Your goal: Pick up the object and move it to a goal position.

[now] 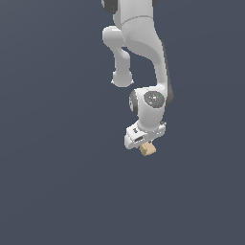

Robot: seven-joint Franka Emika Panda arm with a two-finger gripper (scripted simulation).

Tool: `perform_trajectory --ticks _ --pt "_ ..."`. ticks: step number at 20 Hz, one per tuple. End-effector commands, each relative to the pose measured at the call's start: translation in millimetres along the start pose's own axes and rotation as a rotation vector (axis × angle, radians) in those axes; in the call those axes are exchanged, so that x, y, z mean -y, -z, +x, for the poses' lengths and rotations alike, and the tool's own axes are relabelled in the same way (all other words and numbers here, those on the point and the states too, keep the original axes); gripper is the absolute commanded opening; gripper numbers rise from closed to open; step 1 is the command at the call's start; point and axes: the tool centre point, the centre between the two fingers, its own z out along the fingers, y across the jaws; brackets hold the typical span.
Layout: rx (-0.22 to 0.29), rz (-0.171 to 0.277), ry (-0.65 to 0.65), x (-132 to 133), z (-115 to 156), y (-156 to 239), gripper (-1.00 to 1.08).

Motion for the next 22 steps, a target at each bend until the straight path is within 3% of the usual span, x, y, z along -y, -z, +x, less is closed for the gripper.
perform_trajectory --ticks 1,11,22 --pt "0.002 0.000 -0.002 -1.4 -1.4 -0.4 -1.00" --pt "0.007 0.001 -0.002 -10.7 -26.4 14.5 -1.00" --pt "0.021 0.004 -0.004 -38.9 -99.3 60.2 -1.00"
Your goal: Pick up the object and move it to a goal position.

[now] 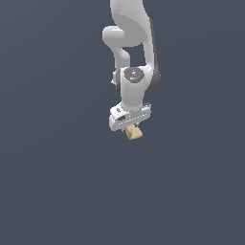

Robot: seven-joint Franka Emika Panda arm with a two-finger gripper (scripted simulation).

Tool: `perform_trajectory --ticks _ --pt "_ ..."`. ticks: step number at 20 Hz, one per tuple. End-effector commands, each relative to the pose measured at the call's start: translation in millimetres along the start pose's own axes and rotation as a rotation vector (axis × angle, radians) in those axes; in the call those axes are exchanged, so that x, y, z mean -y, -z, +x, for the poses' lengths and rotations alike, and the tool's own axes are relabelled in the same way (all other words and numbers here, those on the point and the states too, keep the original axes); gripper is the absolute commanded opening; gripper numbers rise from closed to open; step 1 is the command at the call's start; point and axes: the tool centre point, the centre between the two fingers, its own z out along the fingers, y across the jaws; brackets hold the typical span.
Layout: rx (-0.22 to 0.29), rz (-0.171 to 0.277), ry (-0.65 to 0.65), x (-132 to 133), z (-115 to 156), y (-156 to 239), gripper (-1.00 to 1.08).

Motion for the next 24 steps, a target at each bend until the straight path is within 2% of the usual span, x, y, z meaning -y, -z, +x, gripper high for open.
perform_trajectory --ticks 1,7,12,18,24 --pt "0.003 0.001 -0.001 -7.6 -19.4 12.2 -1.00" --pt "0.010 0.003 -0.002 -23.2 -57.4 36.9 -1.00" --pt "0.014 0.005 -0.002 -32.4 -78.4 51.4 -1.00" --pt "0.016 0.005 -0.002 -38.5 -89.9 60.2 -1.00" --pt "0.016 0.005 -0.003 -38.3 -88.2 62.3 -1.00"
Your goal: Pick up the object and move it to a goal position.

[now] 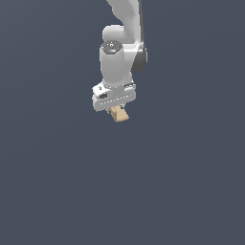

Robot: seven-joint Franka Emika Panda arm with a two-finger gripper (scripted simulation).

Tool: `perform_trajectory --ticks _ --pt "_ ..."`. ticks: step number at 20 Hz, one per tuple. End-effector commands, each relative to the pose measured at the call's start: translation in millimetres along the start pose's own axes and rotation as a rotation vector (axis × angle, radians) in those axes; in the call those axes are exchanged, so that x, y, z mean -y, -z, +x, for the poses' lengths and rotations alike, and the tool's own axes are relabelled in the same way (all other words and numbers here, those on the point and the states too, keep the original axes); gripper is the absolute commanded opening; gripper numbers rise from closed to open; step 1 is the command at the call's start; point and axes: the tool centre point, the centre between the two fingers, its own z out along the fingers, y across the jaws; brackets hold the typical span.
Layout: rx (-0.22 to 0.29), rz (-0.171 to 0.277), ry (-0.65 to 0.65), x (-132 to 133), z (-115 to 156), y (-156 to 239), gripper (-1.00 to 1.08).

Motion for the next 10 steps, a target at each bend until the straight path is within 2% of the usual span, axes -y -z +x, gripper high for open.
perform_trajectory --ticks 1,10 --pt "-0.001 0.000 0.000 0.4 1.9 3.5 -1.00" --pt "-0.001 0.000 0.000 3.2 10.9 22.6 -1.00"
